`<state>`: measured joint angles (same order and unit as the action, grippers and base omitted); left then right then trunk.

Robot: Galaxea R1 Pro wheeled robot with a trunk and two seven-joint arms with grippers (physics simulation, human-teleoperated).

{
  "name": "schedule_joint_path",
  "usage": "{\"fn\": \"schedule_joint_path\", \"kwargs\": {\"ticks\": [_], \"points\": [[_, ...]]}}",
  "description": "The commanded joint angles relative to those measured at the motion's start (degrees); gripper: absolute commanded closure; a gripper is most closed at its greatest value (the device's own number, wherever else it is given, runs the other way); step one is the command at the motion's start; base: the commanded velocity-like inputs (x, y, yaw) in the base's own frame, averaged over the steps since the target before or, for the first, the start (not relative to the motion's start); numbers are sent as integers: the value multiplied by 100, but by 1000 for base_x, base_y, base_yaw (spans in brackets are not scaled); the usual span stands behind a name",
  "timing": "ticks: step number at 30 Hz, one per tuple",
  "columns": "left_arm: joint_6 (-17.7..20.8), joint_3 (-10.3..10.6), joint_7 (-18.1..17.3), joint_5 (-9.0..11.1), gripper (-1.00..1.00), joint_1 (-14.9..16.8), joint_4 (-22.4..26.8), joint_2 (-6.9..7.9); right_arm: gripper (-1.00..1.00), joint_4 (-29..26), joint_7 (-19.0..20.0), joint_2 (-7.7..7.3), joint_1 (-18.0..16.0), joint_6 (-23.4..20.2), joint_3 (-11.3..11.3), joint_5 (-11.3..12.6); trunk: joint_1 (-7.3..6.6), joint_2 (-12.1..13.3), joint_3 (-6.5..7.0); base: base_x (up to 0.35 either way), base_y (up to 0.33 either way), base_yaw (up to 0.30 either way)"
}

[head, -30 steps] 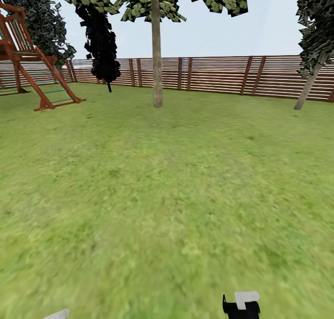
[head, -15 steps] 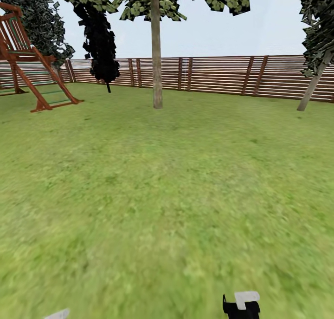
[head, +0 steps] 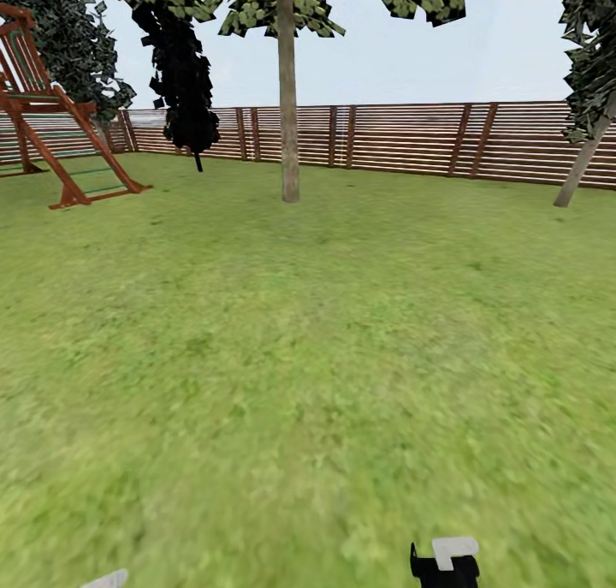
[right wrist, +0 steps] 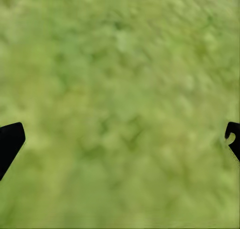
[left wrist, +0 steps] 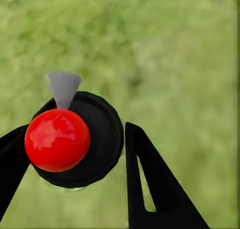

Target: In the garden, pick up the pesticide atomizer on the floor and spray pesticide onto both trees until each tree trunk is fully covered.

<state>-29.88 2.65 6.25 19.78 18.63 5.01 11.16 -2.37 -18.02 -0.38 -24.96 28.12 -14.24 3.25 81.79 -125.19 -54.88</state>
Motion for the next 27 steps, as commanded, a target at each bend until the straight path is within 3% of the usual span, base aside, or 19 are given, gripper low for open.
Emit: {"fn": "schedule_joint_path", "kwargs": {"ticks": [1, 27], "points": [[0, -1, -1, 0, 100, 0, 0, 0, -100, 1, 0, 0, 0, 0, 0, 0, 0, 0, 0, 340, 0, 0], [0, -1, -2, -9, 100, 0, 0, 0, -100, 8, 0, -6, 0, 0, 0, 0, 0, 0, 0, 340, 0, 0]]}}
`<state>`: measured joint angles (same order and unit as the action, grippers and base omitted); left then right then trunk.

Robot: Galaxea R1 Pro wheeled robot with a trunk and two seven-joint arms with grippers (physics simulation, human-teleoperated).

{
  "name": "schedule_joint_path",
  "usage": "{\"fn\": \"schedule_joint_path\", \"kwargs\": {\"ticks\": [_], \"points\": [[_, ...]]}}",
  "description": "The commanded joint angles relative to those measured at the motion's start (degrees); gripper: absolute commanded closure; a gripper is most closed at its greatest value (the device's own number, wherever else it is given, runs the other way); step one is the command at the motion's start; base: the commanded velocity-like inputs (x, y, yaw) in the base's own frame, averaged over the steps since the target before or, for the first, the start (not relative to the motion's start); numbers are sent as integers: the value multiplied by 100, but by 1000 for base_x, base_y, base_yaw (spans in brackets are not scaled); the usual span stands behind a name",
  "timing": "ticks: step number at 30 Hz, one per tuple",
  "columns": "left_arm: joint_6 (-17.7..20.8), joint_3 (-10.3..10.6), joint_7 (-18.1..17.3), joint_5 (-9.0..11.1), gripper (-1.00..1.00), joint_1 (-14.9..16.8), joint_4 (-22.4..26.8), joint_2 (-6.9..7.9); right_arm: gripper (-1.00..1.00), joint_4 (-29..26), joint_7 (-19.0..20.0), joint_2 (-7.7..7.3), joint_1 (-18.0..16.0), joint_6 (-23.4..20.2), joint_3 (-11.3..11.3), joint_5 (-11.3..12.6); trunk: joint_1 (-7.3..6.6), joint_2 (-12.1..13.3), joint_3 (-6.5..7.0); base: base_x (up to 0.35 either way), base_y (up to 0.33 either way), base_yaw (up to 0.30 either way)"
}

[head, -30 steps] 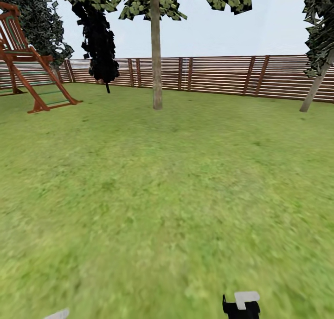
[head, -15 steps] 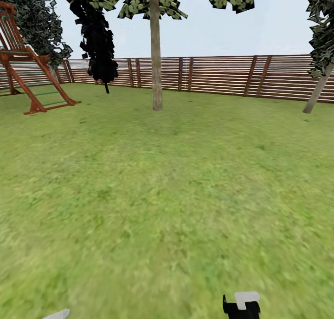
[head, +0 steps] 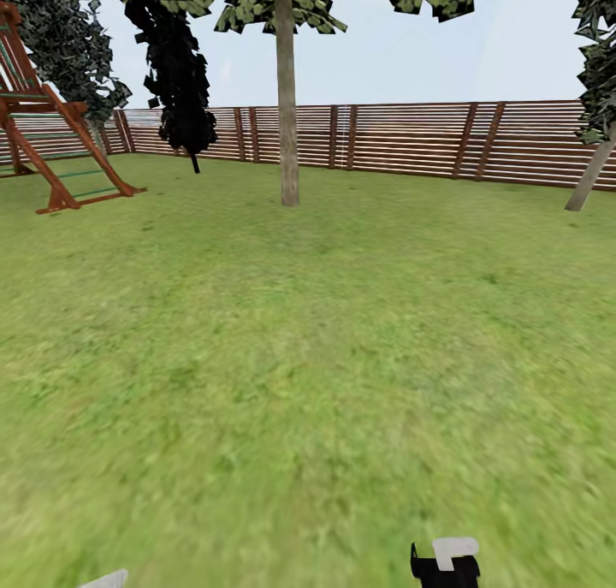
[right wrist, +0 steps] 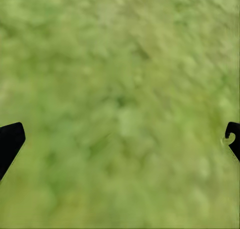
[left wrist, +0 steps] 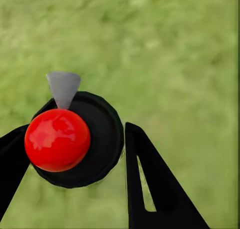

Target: In the garden, pick up the pesticide atomizer on the floor and spray pesticide onto both trees until each tree trunk is fully covered.

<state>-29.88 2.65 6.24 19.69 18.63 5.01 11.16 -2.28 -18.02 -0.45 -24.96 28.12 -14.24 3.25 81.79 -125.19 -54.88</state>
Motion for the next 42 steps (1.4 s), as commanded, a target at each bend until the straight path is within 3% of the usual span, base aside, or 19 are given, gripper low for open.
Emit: {"fn": "schedule_joint_path", "kwargs": {"ticks": [1, 42], "points": [[0, -1, -1, 0, 100, 0, 0, 0, -100, 0, 0, -2, 0, 0, 0, 0, 0, 0, 0, 341, 0, 0], [0, -1, -1, -9, 100, 0, 0, 0, -100, -1, 0, -8, 0, 0, 1, 0, 0, 0, 0, 340, 0, 0]]}}
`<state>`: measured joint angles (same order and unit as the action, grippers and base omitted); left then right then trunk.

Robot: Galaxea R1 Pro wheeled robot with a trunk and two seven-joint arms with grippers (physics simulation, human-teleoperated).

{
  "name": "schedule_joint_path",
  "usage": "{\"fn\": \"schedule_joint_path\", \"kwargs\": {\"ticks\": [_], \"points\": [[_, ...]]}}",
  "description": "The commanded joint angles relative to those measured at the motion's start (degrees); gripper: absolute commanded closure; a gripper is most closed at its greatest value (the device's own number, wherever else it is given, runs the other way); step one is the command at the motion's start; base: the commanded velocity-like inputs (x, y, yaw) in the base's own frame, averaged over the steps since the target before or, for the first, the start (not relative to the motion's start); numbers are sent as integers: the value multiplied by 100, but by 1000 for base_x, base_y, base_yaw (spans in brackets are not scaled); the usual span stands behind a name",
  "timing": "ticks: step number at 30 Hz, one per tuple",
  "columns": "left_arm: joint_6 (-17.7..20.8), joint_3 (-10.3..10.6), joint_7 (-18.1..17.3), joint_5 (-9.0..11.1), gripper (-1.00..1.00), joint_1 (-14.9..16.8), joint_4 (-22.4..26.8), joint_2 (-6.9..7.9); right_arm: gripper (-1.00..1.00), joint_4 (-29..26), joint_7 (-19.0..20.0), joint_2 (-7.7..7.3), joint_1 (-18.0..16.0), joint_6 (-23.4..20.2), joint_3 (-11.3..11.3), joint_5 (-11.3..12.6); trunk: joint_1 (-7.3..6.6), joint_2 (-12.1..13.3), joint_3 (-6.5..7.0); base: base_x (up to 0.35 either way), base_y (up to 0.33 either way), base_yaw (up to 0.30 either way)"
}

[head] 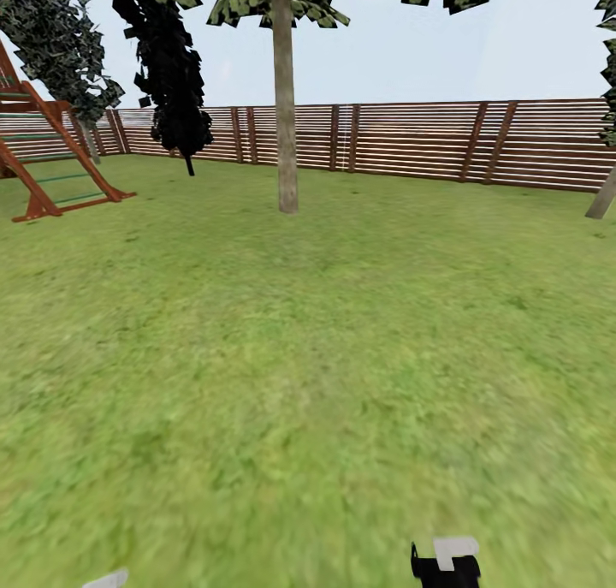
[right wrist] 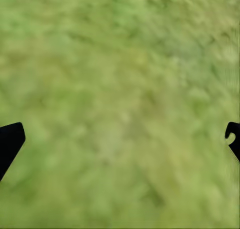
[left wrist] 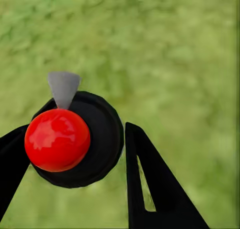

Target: In the garden, pick up the pesticide atomizer on the floor and spray pesticide onto both trees until each tree trunk is fully covered.

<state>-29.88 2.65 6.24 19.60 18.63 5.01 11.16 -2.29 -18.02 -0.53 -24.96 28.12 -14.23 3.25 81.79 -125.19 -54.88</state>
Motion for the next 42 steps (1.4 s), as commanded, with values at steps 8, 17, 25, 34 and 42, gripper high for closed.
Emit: {"fn": "schedule_joint_path", "kwargs": {"ticks": [8, 17, 25, 34, 42], "points": [[0, -1, 0, 0, 100, 0, 0, 0, -100, -2, 0, 3, 0, 0, -1, 0, 0, 0, 0, 340, 0, 0], [0, -1, 0, 0, 100, 0, 0, 0, -100, -1, 0, 9, 0, 0, -1, 0, 0, 0, 0, 340, 0, 0], [-6, -1, 0, 7, 100, 0, 0, 0, -100, 1, -3, -8, 0, 0, 3, -8, 0, 0, 0, 340, 0, 0], [-1, -5, 0, 6, 100, 0, 0, 1, -100, -1, 0, -9, 0, 0, 5, -2, 0, 0, 0, 340, 0, 0], [0, -6, 0, 8, 100, -26, 0, 0, -100, -3, 0, -9, 0, 0, 4, -1, 0, 0, 0, 340, 0, 0]]}}
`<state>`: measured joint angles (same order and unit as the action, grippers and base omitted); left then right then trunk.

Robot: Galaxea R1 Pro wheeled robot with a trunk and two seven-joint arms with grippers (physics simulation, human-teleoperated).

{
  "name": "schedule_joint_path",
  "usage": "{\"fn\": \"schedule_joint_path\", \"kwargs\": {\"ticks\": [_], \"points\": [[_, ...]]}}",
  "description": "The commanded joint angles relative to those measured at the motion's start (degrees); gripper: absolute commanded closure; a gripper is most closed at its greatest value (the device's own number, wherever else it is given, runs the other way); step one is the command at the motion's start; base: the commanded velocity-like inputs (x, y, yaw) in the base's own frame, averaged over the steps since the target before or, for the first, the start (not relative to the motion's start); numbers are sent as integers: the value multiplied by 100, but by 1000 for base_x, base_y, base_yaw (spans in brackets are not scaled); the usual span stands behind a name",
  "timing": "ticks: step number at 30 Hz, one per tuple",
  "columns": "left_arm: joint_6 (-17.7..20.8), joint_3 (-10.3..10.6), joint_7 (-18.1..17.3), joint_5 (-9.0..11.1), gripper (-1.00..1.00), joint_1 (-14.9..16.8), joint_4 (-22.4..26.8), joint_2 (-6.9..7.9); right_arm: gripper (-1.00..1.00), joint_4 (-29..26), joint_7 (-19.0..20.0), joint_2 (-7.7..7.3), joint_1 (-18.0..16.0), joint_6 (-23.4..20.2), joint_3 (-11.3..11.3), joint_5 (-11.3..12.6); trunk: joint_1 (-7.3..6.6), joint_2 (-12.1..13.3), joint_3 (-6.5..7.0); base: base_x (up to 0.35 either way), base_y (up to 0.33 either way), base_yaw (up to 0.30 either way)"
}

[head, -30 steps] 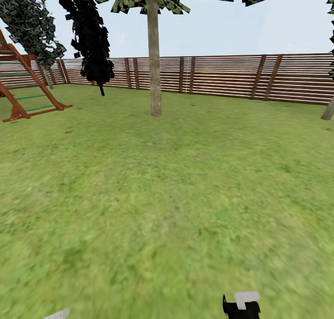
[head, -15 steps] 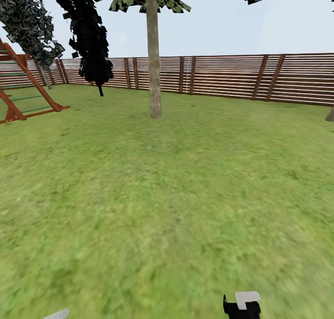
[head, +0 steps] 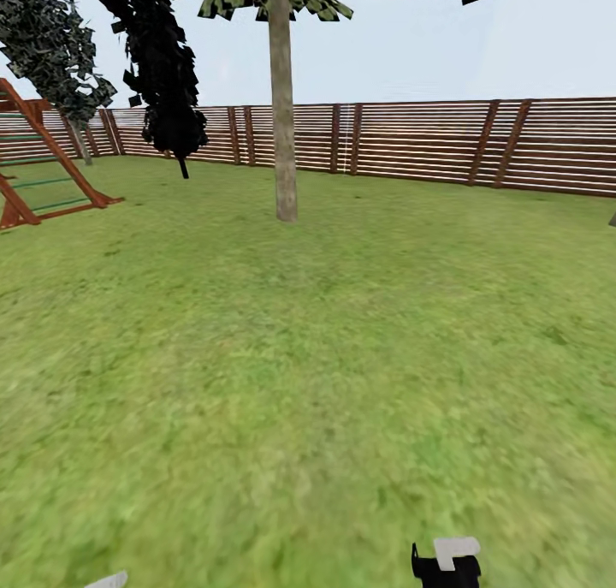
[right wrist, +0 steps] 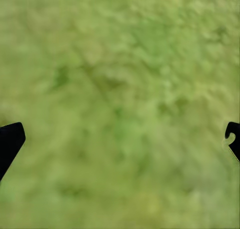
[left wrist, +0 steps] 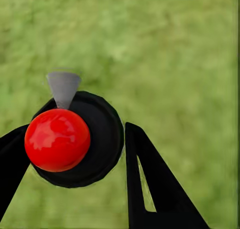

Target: In the garden, pick up the pesticide atomizer on the floor and spray pesticide onto both trees until each tree trunk is fully covered.

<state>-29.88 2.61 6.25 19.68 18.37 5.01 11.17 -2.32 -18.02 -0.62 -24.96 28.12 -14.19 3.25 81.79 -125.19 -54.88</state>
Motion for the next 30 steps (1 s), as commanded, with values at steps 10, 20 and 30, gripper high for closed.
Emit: {"fn": "schedule_joint_path", "kwargs": {"ticks": [10, 20, 30], "points": [[0, -2, -1, 7, 100, -9, 2, 1, -100, 0, 0, 0, 0, 0, -3, -1, 0, 0, 0, 340, 0, 0], [-3, -2, -1, 9, 100, -9, 9, 0, -100, 0, 0, 0, 0, 0, -2, -1, 0, 0, 0, 340, 0, 0], [-5, 1, -1, 9, 100, -9, 9, 0, -100, 2, 0, 0, 0, 0, 0, -2, 0, 0, 0, 340, 0, 0]]}}
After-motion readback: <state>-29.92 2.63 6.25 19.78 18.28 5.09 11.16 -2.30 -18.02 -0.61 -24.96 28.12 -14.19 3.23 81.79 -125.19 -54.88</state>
